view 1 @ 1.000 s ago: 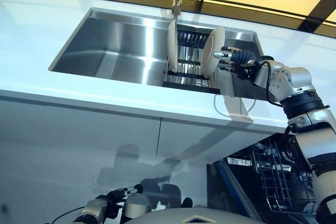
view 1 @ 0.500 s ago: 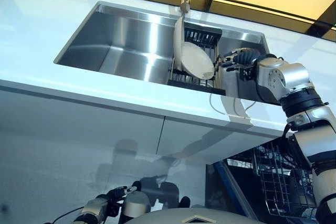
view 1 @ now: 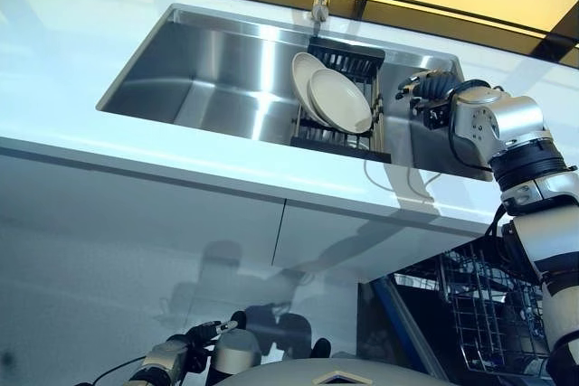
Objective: Take plates into dishwasher
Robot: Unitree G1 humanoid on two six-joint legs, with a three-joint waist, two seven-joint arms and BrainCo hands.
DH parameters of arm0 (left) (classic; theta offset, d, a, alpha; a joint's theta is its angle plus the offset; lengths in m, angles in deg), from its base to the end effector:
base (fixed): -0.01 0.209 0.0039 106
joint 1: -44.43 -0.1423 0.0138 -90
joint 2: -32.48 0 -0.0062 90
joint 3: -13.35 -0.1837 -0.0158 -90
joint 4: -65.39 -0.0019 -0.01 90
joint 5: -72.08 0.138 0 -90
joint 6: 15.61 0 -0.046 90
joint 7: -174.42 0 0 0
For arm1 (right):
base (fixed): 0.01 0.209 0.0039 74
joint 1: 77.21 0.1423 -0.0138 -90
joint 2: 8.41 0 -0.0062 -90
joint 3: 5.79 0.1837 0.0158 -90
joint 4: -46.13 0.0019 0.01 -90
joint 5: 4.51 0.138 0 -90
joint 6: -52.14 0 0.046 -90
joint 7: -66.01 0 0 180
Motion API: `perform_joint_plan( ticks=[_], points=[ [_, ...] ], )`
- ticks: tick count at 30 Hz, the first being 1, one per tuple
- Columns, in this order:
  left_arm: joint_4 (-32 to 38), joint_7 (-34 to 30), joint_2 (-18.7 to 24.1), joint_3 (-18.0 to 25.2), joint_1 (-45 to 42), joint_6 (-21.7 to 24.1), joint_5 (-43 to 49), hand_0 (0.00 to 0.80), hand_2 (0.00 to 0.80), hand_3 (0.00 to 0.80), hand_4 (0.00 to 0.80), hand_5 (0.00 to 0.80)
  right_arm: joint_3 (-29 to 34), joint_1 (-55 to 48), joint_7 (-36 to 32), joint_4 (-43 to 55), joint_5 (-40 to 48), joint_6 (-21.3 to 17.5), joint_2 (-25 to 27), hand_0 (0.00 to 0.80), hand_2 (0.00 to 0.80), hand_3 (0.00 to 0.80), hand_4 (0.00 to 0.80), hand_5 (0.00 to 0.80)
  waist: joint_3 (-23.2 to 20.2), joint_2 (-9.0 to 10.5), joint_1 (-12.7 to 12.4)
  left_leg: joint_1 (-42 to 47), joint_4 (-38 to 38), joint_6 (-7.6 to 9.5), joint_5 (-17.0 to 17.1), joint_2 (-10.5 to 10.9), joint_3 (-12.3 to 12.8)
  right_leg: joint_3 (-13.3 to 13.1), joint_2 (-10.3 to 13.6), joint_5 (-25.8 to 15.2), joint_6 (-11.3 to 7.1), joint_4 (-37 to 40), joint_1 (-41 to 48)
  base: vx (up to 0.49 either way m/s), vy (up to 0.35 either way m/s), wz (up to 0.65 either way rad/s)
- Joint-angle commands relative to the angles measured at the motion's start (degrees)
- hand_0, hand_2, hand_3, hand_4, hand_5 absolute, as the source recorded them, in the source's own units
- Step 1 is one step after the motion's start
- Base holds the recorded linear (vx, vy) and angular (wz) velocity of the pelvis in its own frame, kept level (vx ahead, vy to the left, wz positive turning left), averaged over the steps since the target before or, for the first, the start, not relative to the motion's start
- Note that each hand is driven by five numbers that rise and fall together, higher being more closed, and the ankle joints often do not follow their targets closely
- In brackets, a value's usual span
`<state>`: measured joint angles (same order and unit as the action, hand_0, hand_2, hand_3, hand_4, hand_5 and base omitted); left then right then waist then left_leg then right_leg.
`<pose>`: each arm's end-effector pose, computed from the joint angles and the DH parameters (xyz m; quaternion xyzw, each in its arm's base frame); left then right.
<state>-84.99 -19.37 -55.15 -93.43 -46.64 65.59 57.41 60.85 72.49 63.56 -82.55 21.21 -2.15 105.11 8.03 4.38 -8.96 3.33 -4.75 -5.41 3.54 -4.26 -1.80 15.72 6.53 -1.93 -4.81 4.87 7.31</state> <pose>0.0851 0.2326 -0.1065 0.0270 0.5917 -0.0675 0.8029 0.3469 -0.2291 0.2068 -0.1942 0.1750 -0.0139 0.9651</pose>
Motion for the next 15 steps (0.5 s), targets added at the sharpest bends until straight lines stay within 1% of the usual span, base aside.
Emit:
perform_joint_plan(
  ticks=[1, 2, 3, 5, 6, 7, 11, 15],
  points=[
    [-2.2, -0.4, -0.5, -4.5, 2.2, -0.8, 0.4, 0.000, 0.000, 0.000, 0.000, 0.000, -6.8, 8.6, -3.4, 0.8, -9.5, -3.8, 5.8, 0.000, 0.000, 0.000, 0.000, 0.000, -2.1, 1.11, -0.9, -0.8, 0.4, -0.17, -1.2, -0.7, 2.2, -0.2, 4.1, 0.8, -3.18, -2.3, 0.9, 0.000, 0.000, 0.00],
    [-2.2, -0.3, -0.5, -4.5, 2.3, -0.8, 0.4, 0.000, 0.000, 0.000, 0.000, 0.000, -7.0, 8.7, -3.4, 0.9, -9.7, -3.7, 5.8, 0.000, 0.000, 0.000, 0.000, 0.000, -2.1, 1.08, -0.9, -0.8, 0.4, -0.18, -1.2, -0.7, 2.2, -0.2, 4.1, 0.8, -3.18, -2.2, 0.9, 0.000, 0.000, 0.00],
    [-1.9, -0.3, -0.5, -4.6, 2.2, -0.9, 0.4, 0.000, 0.000, 0.000, 0.000, 0.000, -7.8, 8.7, -4.5, 1.7, -12.6, -4.9, 5.8, 0.000, 0.000, 0.000, 0.000, 0.000, -2.0, 1.04, -0.8, -0.6, 0.4, -0.12, -1.3, -0.7, 2.3, -0.3, 4.1, 0.8, -3.12, -2.3, 0.8, 0.000, 0.000, 0.00],
    [-2.1, -0.4, -0.5, -4.7, 2.4, -0.9, 0.4, 0.000, 0.000, 0.000, 0.000, 0.000, -8.6, 8.7, -4.4, 2.4, -16.8, -6.5, 5.7, 0.000, 0.000, 0.000, 0.000, 0.000, -2.0, 0.94, -0.8, -0.6, 0.4, -0.06, -1.2, -0.7, 2.2, -0.3, 4.0, 0.8, -3.07, -2.3, 0.8, 0.000, 0.000, 0.00],
    [-2.1, -0.4, -0.5, -4.7, 2.4, -0.9, 0.4, 0.000, 0.000, 0.000, 0.000, 0.000, -8.6, 8.7, -4.4, 2.4, -16.8, -6.5, 5.7, 0.000, 0.000, 0.000, 0.000, 0.000, -2.0, 0.94, -0.8, -0.6, 0.4, -0.06, -1.2, -0.7, 2.2, -0.3, 4.0, 0.8, -3.07, -2.3, 0.8, 0.000, 0.000, 0.00],
    [-1.9, -0.4, -0.6, -4.6, 2.3, -0.9, 0.4, 0.000, 0.000, 0.000, 0.000, 0.000, -8.8, 8.0, -4.0, 3.4, -19.9, -7.3, 5.4, 0.000, 0.000, 0.000, 0.000, 0.000, -1.9, 0.80, -0.8, -0.6, 0.4, 0.01, -1.3, -0.6, 2.2, -0.3, 4.0, 0.8, -3.06, -2.3, 0.8, 0.000, 0.000, 0.00],
    [-1.7, -0.4, -0.9, -4.5, 2.5, -0.9, 0.1, 0.000, 0.000, 0.000, 0.000, 0.000, -9.9, 5.6, -4.6, 6.5, -26.9, -7.2, 4.3, 0.000, 0.000, 0.000, 0.000, 0.000, -1.7, 0.41, -0.8, -0.8, 0.4, 0.16, -1.2, -0.6, 2.0, -0.4, 4.0, 0.8, -3.15, -2.3, 0.6, 0.000, 0.000, 0.00],
    [-1.7, -0.7, -0.8, -4.2, 2.6, -0.7, 0.2, 0.000, 0.000, 0.000, 0.000, 0.000, -10.4, 4.0, -5.1, 8.7, -28.9, -6.8, 3.1, 0.000, 0.000, 0.000, 0.000, 0.000, -1.4, 0.18, -0.8, -1.1, 0.4, 0.25, -1.1, -0.6, 1.9, -0.4, 4.1, 0.7, -3.15, -2.2, 0.5, 0.000, 0.000, 0.00]
  ],
)
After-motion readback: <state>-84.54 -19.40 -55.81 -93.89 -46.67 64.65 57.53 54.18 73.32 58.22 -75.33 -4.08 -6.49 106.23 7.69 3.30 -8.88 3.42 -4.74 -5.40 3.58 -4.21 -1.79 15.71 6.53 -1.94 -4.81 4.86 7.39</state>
